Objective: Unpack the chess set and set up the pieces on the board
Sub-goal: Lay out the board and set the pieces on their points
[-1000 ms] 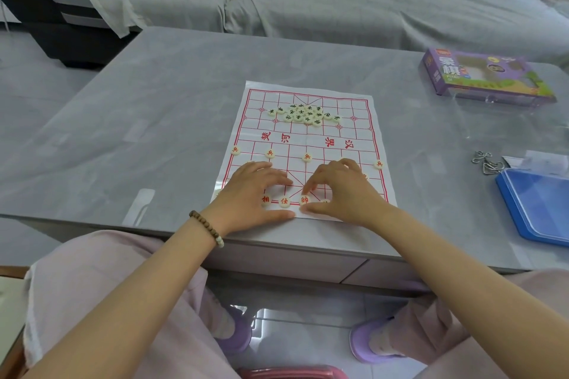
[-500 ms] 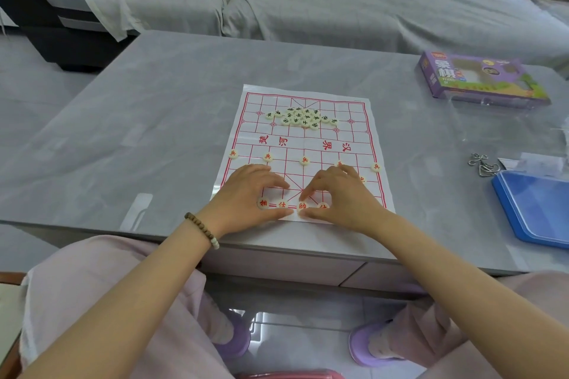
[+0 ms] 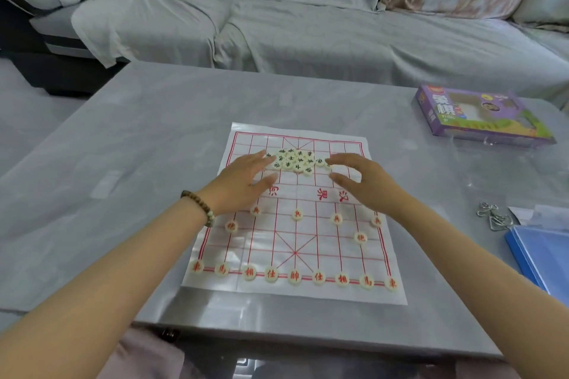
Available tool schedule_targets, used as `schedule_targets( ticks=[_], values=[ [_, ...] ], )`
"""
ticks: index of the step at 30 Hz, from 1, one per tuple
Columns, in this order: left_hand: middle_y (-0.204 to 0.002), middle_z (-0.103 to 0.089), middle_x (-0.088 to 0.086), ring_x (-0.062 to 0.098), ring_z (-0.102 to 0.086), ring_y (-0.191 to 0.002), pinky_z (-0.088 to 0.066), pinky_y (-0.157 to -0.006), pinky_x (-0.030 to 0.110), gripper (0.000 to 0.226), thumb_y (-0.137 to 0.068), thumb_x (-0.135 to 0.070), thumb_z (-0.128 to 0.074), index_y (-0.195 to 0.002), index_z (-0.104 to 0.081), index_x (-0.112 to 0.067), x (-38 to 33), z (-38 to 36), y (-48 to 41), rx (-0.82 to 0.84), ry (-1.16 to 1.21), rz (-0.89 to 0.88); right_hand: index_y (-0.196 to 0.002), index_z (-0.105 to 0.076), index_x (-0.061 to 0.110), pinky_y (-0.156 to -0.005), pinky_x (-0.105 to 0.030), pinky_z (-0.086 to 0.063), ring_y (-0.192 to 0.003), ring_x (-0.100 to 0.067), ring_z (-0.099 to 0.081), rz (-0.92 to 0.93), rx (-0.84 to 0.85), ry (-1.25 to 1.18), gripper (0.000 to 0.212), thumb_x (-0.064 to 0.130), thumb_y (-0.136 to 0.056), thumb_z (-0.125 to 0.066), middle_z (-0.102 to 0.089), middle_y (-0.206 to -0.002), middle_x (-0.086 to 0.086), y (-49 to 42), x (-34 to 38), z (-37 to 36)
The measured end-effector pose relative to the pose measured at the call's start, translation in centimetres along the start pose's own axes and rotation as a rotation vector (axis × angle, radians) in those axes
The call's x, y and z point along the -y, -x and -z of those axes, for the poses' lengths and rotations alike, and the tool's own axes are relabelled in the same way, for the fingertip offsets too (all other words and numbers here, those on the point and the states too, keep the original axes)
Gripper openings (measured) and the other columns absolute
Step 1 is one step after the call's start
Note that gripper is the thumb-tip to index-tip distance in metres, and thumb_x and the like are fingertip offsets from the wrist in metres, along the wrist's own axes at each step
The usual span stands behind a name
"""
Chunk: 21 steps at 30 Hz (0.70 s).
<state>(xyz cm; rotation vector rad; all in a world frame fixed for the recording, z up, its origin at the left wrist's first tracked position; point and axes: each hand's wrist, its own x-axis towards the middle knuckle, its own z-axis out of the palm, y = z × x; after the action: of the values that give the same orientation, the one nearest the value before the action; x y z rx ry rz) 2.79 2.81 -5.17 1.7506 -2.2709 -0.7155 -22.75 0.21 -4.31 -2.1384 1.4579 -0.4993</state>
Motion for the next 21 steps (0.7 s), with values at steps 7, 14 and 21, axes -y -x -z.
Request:
schedule_targets(
  ticks=[7, 14, 21],
  values=[
    [-0.153, 0.021, -0.009, 0.018, 0.023, -0.140, 0.011, -0.114, 0.049, 0.054, -0.096, -0.051, -0.008, -0.145, 0.010, -0.037, -1.2, -2.4, -4.0, 0.233, -0.426, -0.106, -0.150, -0.013, 0.022, -0.114, -0.024, 0.000, -0.144, -0.007, 0.001, 0.058, 0.283, 0.204, 0.053, 0.035, -0.101, -0.029, -0.005, -0.157, 0.008, -1.8, -3.1, -1.9],
    [-0.153, 0.022, -0.010, 0.012, 0.023, -0.140, 0.015, -0.114, 0.041, 0.061, -0.092, -0.059, -0.009, -0.145, 0.011, -0.037, -1.6, -3.3, -5.9, 0.183, -0.392, -0.108, -0.149, -0.017, 0.025, -0.115, -0.027, 0.003, -0.144, -0.007, -0.002, 0.087, 0.233, 0.199, 0.049, 0.032, -0.101, -0.028, -0.009, -0.156, 0.011, -3.6, -4.2, -1.8],
    [-0.152, 0.024, -0.011, 0.011, 0.023, -0.140, 0.013, -0.115, 0.039, 0.062, -0.090, -0.058, -0.005, -0.144, 0.014, -0.036, -0.2, -1.8, -5.7, 0.133, -0.336, -0.042, -0.146, -0.024, 0.031, -0.117, -0.032, -0.002, -0.143, -0.004, -0.004, 0.093, 0.137, 0.061, 0.052, 0.042, -0.097, -0.037, -0.015, -0.155, 0.014, -4.4, -2.8, -1.1]
  ],
)
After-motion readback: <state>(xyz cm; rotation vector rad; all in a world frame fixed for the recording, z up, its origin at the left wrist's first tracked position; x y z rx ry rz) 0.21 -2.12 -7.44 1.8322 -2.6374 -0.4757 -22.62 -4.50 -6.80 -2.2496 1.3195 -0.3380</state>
